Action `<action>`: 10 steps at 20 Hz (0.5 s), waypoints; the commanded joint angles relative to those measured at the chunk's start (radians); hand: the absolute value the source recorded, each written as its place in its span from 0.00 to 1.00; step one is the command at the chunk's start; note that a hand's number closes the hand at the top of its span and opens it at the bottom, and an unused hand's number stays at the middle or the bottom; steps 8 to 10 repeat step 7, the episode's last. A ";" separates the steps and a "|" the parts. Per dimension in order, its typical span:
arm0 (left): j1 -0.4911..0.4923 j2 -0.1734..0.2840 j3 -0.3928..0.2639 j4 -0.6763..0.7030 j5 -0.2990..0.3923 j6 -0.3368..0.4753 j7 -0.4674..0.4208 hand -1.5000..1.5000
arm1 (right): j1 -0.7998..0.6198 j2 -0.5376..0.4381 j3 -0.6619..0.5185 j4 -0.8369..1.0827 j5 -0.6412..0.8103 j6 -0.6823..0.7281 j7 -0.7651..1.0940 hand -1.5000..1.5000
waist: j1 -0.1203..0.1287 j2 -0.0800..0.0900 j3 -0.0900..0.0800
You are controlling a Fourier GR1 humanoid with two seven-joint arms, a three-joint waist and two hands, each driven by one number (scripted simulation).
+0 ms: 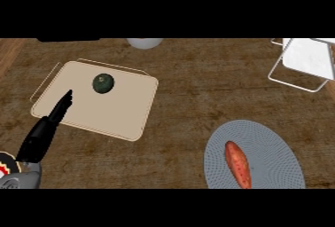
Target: Pick the cupcake from the placemat and place it in the tiered shelf
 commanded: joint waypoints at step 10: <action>0.042 0.003 0.012 -0.005 0.003 -0.006 -0.032 0.50 | 0.330 0.011 -0.175 -0.432 -0.264 0.322 -0.033 0.00 | -0.017 -0.002 0.000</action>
